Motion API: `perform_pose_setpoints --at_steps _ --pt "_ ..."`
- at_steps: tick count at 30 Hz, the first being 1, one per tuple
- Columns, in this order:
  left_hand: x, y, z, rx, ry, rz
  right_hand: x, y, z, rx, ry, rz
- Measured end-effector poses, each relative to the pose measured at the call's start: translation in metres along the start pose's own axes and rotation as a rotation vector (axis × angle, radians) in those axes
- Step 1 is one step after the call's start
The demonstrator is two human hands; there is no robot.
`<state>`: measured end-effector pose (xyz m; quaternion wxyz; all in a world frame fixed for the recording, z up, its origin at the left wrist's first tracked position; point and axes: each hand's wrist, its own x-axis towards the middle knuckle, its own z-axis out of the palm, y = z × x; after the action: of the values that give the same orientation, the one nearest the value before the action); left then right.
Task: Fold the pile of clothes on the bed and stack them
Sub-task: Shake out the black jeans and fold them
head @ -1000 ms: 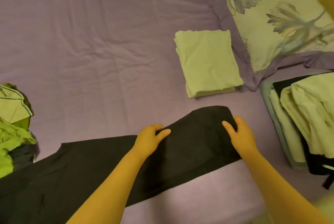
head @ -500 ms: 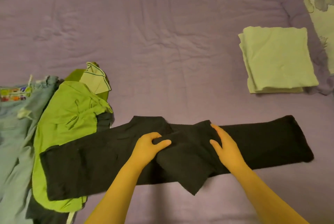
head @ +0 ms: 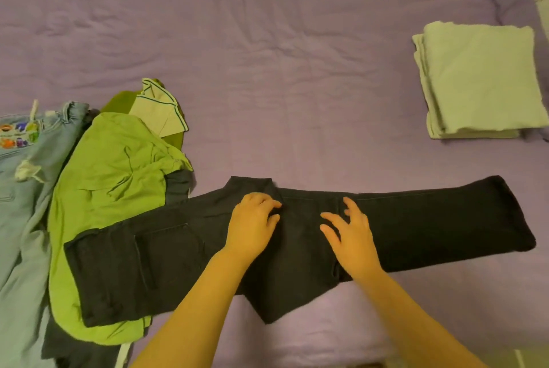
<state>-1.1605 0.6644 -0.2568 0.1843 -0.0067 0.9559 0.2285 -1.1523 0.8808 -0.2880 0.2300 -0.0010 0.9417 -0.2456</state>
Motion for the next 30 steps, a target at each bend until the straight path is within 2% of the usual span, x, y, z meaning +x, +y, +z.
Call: perform_pose_setpoints --at_steps 2,4,8,10,11,13,15,18,20,22,25,27,30 --pt "0.025 0.018 0.004 0.030 0.010 0.101 0.018 0.015 -0.019 0.003 0.036 -0.014" --pt "0.049 0.031 0.010 0.096 -0.047 0.137 0.038 0.033 -0.037 -0.118 -0.006 -0.027" --pt "0.085 0.036 0.014 0.482 -0.300 -0.006 0.072 0.062 -0.067 -0.580 -0.189 -0.121" --pt "0.096 0.035 0.013 0.631 -0.412 -0.026 0.087 0.066 -0.079 -0.632 -0.302 -0.140" --pt "0.099 0.034 0.013 0.656 -0.449 -0.015 0.093 0.066 -0.086 -0.583 -0.353 -0.148" --pt "0.100 0.033 0.013 0.594 -0.507 0.017 0.098 0.070 -0.095 -0.373 -0.468 -0.146" --pt "0.103 0.033 0.009 0.431 -0.568 0.004 0.099 0.075 -0.102 -0.172 -0.562 -0.125" --pt "0.113 0.038 0.002 0.169 -0.681 -0.107 0.103 0.080 -0.110 0.038 -0.584 -0.081" --pt "0.121 0.047 0.005 0.093 -0.767 -0.114 0.109 0.082 -0.116 0.128 -0.612 -0.065" --pt "0.126 0.059 0.014 0.027 -0.809 -0.094 0.117 0.090 -0.124 0.100 -0.659 -0.073" --pt "0.130 0.073 0.025 -0.074 -0.774 -0.081 0.126 0.113 -0.140 -0.165 -0.750 -0.135" --pt "0.133 0.080 0.030 -0.249 -0.745 -0.148 0.129 0.131 -0.150 -0.282 -0.687 -0.127" --pt "0.138 0.098 0.037 -0.423 -0.725 -0.207 0.126 0.154 -0.157 -0.271 -0.582 -0.111"
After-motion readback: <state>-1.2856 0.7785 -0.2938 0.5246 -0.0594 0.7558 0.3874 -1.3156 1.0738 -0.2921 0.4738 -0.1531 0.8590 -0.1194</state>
